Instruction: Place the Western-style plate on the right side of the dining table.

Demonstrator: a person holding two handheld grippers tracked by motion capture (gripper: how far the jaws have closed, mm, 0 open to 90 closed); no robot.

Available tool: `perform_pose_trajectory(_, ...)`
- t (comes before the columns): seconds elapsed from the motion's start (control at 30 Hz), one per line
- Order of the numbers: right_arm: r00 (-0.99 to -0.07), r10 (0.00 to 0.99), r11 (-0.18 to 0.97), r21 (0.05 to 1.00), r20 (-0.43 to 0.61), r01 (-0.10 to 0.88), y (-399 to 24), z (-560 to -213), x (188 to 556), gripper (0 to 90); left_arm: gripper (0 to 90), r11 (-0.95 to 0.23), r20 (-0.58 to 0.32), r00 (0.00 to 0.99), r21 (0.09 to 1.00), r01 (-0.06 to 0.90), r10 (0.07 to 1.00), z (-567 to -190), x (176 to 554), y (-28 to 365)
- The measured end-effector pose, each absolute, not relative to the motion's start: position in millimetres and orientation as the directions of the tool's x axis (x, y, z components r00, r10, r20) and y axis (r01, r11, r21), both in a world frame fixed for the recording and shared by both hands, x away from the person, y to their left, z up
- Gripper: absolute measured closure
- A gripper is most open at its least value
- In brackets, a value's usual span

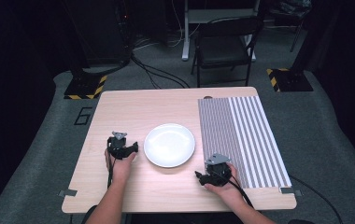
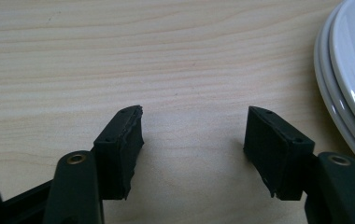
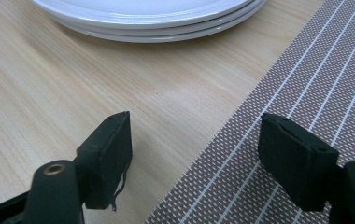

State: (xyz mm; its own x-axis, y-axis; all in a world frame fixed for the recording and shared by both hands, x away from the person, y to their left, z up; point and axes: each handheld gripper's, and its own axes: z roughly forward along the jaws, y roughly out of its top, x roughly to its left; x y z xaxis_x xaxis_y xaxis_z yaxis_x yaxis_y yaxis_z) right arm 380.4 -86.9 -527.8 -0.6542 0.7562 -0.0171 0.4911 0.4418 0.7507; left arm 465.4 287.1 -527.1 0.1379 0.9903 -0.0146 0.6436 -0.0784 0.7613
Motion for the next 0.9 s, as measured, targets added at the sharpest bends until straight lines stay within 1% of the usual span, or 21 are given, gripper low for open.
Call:
perform_pose_trajectory(0.07,-0.652,0.758,0.439,0.751,-0.016,0.493,-87.1,-527.7,380.5,27.6,38.2,-0.075,-0.016,0.134,0.761,0.644,0.991,-526.8,465.2,286.9)
perform_pose_trajectory(0.1,-0.644,0.765,0.434,0.751,-0.015,0.498,-87.8,-526.8,380.7,31.0,40.7,-0.071,-0.023,0.135,0.757,0.650,0.991,-525.8,465.0,287.3)
perform_pose_trajectory(0.17,-0.639,0.769,0.429,0.750,-0.011,0.504,-88.0,-526.6,380.4,31.5,41.0,-0.066,-0.028,0.133,0.758,0.649,0.991,-525.4,465.0,287.7)
perform_pose_trajectory(0.2,-0.629,0.777,0.421,0.753,-0.012,0.505,-89.0,-526.0,380.0,34.7,41.8,-0.053,-0.041,0.130,0.760,0.647,0.991,-524.0,464.2,288.4)
perform_pose_trajectory(0.23,-0.629,0.777,0.421,0.753,-0.012,0.505,-89.0,-526.0,380.0,34.7,42.1,-0.053,-0.041,0.130,0.760,0.647,0.991,-524.0,464.2,288.4)
perform_pose_trajectory(0.3,-0.624,0.781,0.412,0.762,-0.014,0.499,-89.9,-524.7,379.5,36.7,42.4,-0.043,-0.053,0.130,0.770,0.637,0.990,-521.8,463.2,288.7)
perform_pose_trajectory(0.33,-0.622,0.783,0.408,0.765,-0.011,0.499,-90.7,-522.9,378.9,39.8,43.1,-0.040,-0.058,0.134,0.773,0.634,0.989,-519.9,462.2,288.4)
perform_pose_trajectory(0.37,-0.622,0.783,0.408,0.765,-0.011,0.499,-90.7,-522.9,378.9,39.8,43.1,-0.039,-0.062,0.137,0.776,0.630,0.989,-519.1,461.7,288.2)
perform_pose_trajectory(0.47,-0.616,0.788,0.397,0.770,-0.006,0.500,-91.9,-520.7,376.9,43.5,44.8,-0.032,-0.079,0.151,0.786,0.617,0.985,-515.8,459.9,286.1)
perform_pose_trajectory(0.57,-0.614,0.789,0.397,0.766,-0.003,0.506,-91.7,-519.6,375.9,43.5,45.2,-0.032,-0.087,0.164,0.791,0.611,0.983,-513.0,459.3,283.9)
perform_pose_trajectory(0.67,-0.615,0.789,0.393,0.764,0.005,0.511,-92.0,-519.6,375.6,45.3,45.5,-0.060,-0.062,0.177,0.791,0.609,0.982,-508.8,459.1,279.9)
perform_pose_trajectory(0.73,-0.618,0.786,0.392,0.761,0.015,0.517,-93.2,-519.1,375.7,45.7,45.9,-0.051,-0.085,0.193,0.794,0.606,0.978,-506.3,458.9,276.2)
perform_pose_trajectory(0.9,-0.615,0.788,0.382,0.762,0.026,0.522,-94.7,-518.1,375.4,47.1,45.5,-0.056,-0.092,0.211,0.794,0.606,0.973,-504.3,458.3,273.0)
